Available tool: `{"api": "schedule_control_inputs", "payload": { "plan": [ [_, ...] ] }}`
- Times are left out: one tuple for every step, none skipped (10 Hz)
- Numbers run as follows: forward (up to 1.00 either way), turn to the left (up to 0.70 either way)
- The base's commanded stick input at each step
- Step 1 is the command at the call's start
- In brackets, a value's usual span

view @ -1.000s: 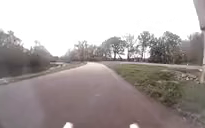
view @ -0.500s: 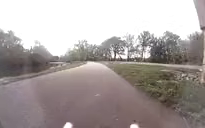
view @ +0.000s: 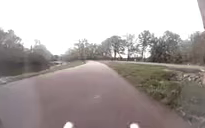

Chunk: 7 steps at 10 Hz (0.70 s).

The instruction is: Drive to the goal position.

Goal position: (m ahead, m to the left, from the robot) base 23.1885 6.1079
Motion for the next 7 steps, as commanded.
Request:
{"api": "schedule_control_inputs", "payload": {
  "plan": [
    [0.0,0.0],
    [0.0,0.0],
    [0.0,0.0],
    [0.0,0.0],
    [0.01,0.0],
    [0.72,0.0],
    [1.0,0.0]
  ]
}}
